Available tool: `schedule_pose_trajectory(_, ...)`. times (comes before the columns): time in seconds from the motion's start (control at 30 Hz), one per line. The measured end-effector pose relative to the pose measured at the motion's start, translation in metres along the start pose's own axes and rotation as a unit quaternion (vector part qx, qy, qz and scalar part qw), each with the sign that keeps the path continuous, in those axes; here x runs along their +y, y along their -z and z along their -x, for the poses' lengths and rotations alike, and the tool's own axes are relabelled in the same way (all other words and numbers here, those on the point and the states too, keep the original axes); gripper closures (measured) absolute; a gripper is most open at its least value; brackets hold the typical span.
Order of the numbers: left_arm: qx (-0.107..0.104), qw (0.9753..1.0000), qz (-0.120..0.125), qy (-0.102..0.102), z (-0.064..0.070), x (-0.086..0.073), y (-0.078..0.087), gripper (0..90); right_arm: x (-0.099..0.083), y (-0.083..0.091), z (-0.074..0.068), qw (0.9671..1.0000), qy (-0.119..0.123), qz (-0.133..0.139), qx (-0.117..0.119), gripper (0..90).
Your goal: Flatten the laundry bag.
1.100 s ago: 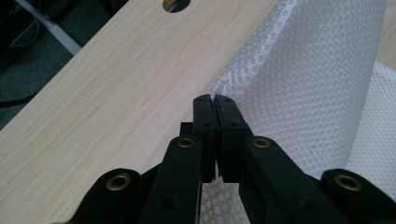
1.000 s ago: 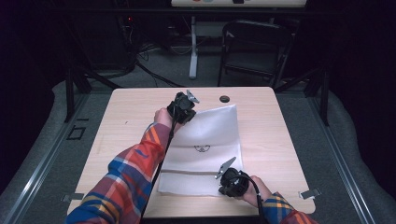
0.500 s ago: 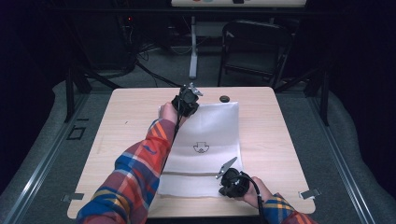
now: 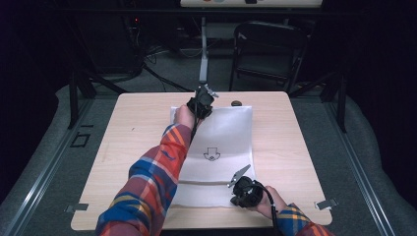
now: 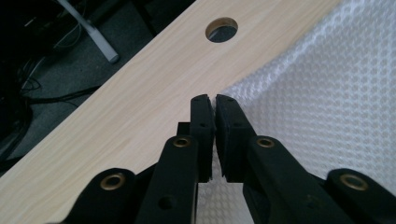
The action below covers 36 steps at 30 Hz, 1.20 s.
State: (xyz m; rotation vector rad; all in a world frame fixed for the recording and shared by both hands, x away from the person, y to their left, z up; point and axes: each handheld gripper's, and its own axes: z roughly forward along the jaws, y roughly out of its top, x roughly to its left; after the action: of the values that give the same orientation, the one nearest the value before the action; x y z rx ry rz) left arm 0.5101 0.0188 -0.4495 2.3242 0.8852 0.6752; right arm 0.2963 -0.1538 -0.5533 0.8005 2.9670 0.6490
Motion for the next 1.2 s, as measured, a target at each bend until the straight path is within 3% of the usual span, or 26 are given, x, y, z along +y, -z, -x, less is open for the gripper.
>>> schedule_pose_trajectory(0.2, -0.013, 0.9998, 0.009, 0.010, -0.004, 0.001, 0.006, 66.3, 0.000, 0.001, 0.000, 0.9999, -0.005, 0.008, -0.004, 89.9)
schedule_pose_trajectory(0.33, -0.035, 0.9992, 0.004, 0.020, -0.006, -0.003, 0.011, 48.2, 0.001, 0.009, 0.001, 0.9990, -0.009, 0.041, -0.012, 86.2)
schedule_pose_trajectory(0.37, -0.038, 0.9991, 0.000, 0.016, -0.005, -0.004, 0.013, 44.1, 0.001, 0.010, 0.002, 0.9984, -0.011, 0.054, -0.013, 82.4)
schedule_pose_trajectory(0.4, -0.043, 0.9990, 0.001, 0.015, -0.004, -0.005, 0.015, 38.6, 0.002, 0.015, 0.004, 0.9988, -0.003, 0.045, -0.021, 78.2)
schedule_pose_trajectory(0.5, -0.058, 0.9982, 0.007, 0.010, -0.001, -0.011, 0.021, 28.2, 0.002, 0.020, 0.009, 0.9982, -0.019, 0.050, -0.024, 59.6)
schedule_pose_trajectory(0.63, -0.085, 0.9963, 0.004, 0.017, 0.003, -0.022, 0.028, 20.7, -0.002, 0.023, 0.020, 0.9962, -0.061, 0.060, -0.015, 34.1)
schedule_pose_trajectory(0.77, -0.110, 0.9938, -0.008, 0.009, 0.009, -0.034, 0.034, 15.7, -0.004, 0.028, 0.027, 0.9947, -0.078, 0.063, -0.020, 19.1)
schedule_pose_trajectory(0.83, -0.117, 0.9930, -0.003, 0.008, 0.013, -0.042, 0.039, 15.0, -0.005, 0.030, 0.028, 0.9925, -0.096, 0.070, -0.029, 15.2)
schedule_pose_trajectory(0.97, -0.140, 0.9902, -0.005, -0.004, 0.026, -0.059, 0.046, 12.5, -0.007, 0.035, 0.033, 0.9902, -0.105, 0.072, -0.058, 7.2)
schedule_pose_trajectory(1.2, -0.172, 0.9849, -0.009, -0.020, 0.050, -0.087, 0.056, 8.7, -0.013, 0.040, 0.040, 0.9855, -0.121, 0.092, -0.076, 0.0)
